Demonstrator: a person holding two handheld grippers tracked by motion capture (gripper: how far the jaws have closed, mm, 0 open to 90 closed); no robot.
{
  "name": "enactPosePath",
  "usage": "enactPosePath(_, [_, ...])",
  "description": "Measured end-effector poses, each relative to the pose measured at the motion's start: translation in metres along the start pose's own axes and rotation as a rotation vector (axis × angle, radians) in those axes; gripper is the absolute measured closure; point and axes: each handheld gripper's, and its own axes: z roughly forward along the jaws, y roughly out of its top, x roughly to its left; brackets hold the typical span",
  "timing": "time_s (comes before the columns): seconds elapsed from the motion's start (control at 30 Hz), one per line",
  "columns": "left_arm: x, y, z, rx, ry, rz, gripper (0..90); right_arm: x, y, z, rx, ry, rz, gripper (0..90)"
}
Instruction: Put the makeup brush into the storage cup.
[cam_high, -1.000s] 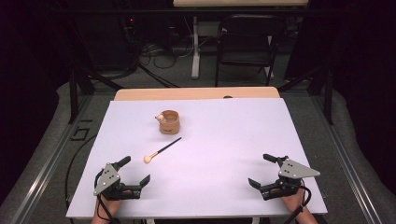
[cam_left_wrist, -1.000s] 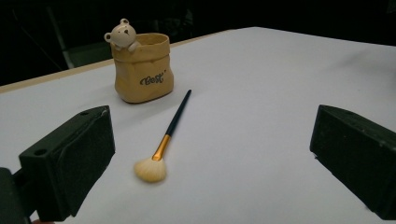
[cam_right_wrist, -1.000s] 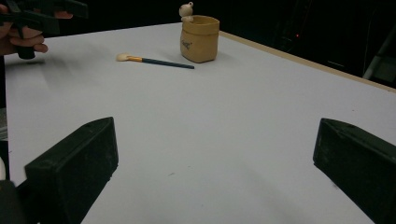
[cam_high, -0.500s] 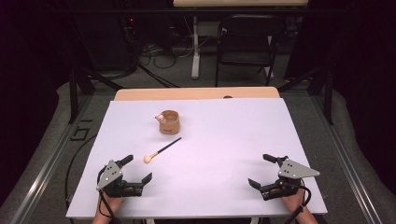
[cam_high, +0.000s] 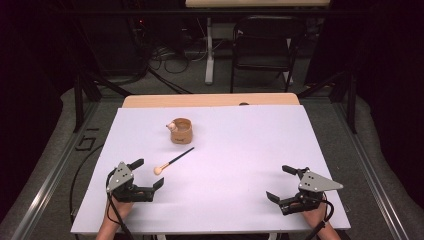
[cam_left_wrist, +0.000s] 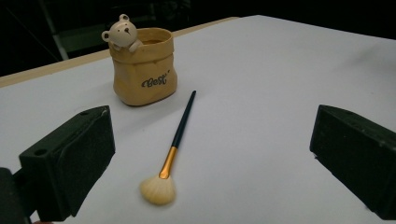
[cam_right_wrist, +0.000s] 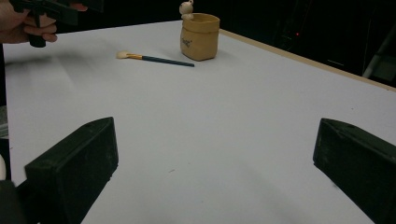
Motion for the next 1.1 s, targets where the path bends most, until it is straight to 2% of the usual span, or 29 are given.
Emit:
enactPosePath(0.1, [0.003,0.004,0.002,0.020,0.005,0.013,0.0,-0.002,0.000,0.002,0.005,0.004,0.005,0.0])
enactPosePath(0.43, [0.016,0.023,0.014,0.089,0.003,0.011,0.0,0.000,0.000,0.001,0.008,0.002,0.000,0.0])
enactPosePath(0.53, [0.022,0.031,0.020,0.135,0.006,0.032,0.0,-0.001,0.000,0.001,0.008,0.000,0.002,0.0])
enactPosePath(0.57, [0.022,0.031,0.020,0.135,0.006,0.032,0.0,-0.001,0.000,0.001,0.008,0.000,0.002,0.0])
enactPosePath(0.67, [0.030,0.040,0.031,0.198,-0.008,0.029,0.2,0.000,0.000,0.001,0.009,-0.001,0.001,0.0])
enactPosePath(0.7, [0.030,0.040,0.031,0.198,-0.008,0.029,0.2,0.000,0.000,0.001,0.009,-0.001,0.001,0.0])
enactPosePath(0.83, [0.038,0.052,0.042,0.269,-0.023,0.029,0.3,0.000,0.000,0.000,0.013,0.000,-0.001,0.0])
enactPosePath(0.9, [0.038,0.053,0.044,0.278,-0.022,0.026,0.3,0.000,0.000,0.000,0.014,0.000,-0.001,0.0])
enactPosePath(0.93, [0.040,0.058,0.048,0.307,-0.031,0.033,0.3,-0.001,0.000,0.000,0.013,0.000,0.000,0.0])
enactPosePath(0.97, [0.040,0.058,0.048,0.307,-0.031,0.033,0.3,-0.001,0.000,0.000,0.013,0.000,0.000,0.0])
enactPosePath(1.0, [0.041,0.063,0.052,0.338,-0.034,0.033,0.2,-0.001,-0.001,0.001,0.007,-0.001,0.003,0.0])
enactPosePath(1.1, [0.043,0.067,0.056,0.361,-0.034,0.040,0.3,-0.001,-0.001,0.001,0.009,0.001,0.004,0.0])
